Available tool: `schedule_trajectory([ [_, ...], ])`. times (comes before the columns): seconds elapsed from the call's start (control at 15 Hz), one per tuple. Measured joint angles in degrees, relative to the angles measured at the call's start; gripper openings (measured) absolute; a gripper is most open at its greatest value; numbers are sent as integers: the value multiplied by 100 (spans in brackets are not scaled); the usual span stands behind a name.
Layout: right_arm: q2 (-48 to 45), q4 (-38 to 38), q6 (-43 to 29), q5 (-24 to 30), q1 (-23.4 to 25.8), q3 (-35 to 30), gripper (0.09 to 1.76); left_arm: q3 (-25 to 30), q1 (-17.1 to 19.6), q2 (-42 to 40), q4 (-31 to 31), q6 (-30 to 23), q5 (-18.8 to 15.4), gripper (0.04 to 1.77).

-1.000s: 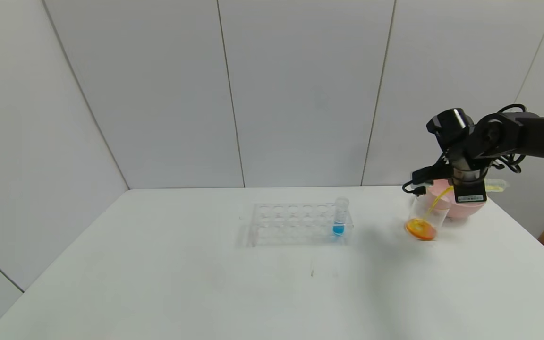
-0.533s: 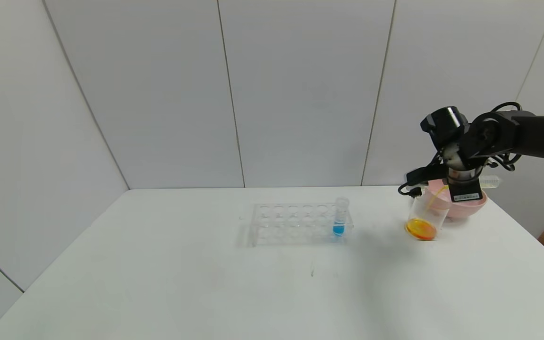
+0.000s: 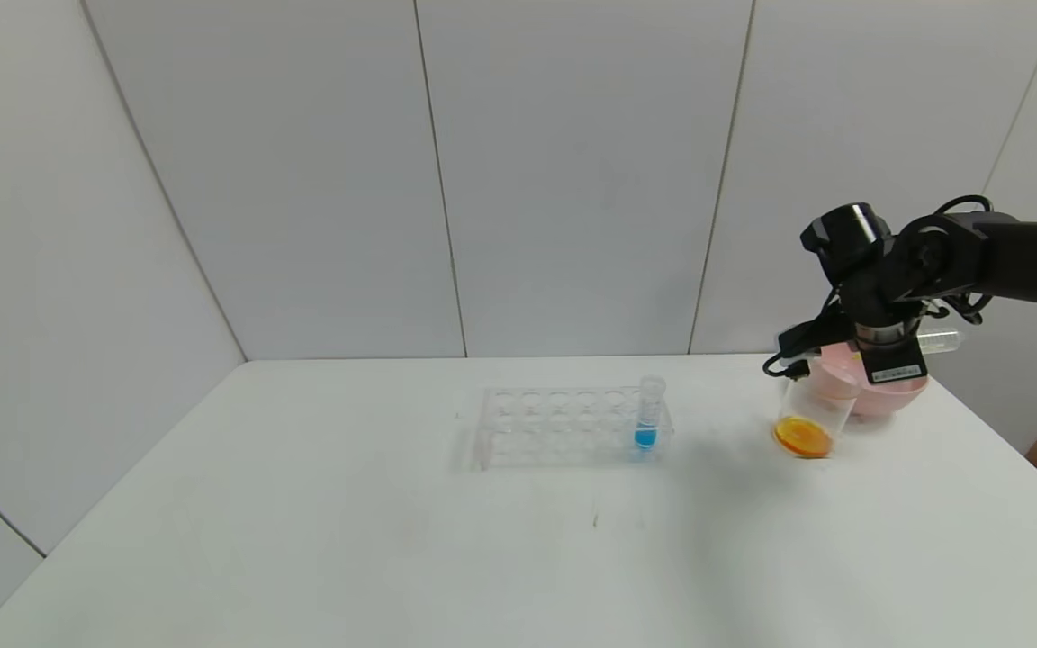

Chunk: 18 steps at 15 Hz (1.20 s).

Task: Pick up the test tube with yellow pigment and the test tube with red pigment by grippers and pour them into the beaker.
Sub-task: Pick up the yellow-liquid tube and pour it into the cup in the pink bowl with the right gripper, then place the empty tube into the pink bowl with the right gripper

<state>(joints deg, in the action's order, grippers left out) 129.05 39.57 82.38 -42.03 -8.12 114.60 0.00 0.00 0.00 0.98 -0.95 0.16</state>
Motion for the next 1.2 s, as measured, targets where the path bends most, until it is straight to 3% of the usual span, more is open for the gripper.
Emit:
schedule_trajectory([
  [0.53, -13, -95, -46, 24, -12, -2, 53, 0, 0, 0, 0, 0, -2, 172],
  [1.0, -366, -123, -1506, 2018, 263, -96, 53, 0, 0, 0, 0, 0, 0, 172],
  [1.2, -702, -110, -1814, 2545, 556, -367, 53, 0, 0, 0, 0, 0, -2, 172],
])
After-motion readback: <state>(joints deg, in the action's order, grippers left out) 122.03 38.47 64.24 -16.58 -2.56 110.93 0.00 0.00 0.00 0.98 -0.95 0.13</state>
